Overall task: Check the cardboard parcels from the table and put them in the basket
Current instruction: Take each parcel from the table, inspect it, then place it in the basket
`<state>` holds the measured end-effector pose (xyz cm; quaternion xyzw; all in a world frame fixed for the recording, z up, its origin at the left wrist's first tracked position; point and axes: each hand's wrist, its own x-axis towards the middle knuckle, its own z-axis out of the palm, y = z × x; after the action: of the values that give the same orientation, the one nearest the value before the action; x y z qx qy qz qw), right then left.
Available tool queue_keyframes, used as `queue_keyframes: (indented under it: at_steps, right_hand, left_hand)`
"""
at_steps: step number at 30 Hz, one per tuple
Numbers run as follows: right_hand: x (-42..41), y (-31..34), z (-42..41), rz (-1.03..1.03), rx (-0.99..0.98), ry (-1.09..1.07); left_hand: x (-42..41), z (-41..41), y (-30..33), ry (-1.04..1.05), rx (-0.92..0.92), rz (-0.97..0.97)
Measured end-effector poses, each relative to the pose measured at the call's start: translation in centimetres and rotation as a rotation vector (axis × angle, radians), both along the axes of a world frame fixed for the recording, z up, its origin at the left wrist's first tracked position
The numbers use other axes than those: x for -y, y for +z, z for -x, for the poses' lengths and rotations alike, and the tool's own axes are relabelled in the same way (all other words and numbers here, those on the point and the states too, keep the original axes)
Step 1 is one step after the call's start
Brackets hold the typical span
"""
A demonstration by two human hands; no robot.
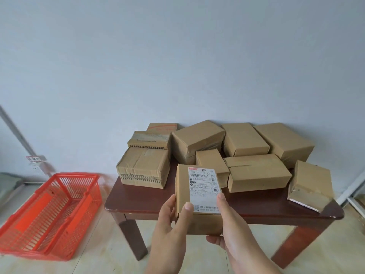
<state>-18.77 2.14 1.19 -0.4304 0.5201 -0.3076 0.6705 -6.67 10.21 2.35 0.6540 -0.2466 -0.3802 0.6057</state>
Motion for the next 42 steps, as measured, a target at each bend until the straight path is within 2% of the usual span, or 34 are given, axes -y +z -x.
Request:
queue_keyframes:
  at_steps: [16, 30, 42]
  right_hand:
    - [0.2, -0.4, -1.1, -0.007, -0.03, 0.066]
    - [0.8, -1.3, -1.3, -0.019, -0.058, 0.096]
    - [3.1, -1.6, -3.5, 0.091, -0.085, 0.073]
  left_hand:
    - [0.9, -1.2, -2.6, 0.116, -0.005, -0.026]
    - [1.5, -1.5, -3.4, 0.107, -0.043, -0.039]
    - [3.8, -3.2, -3.0, 0.086, -0.029, -0.03]
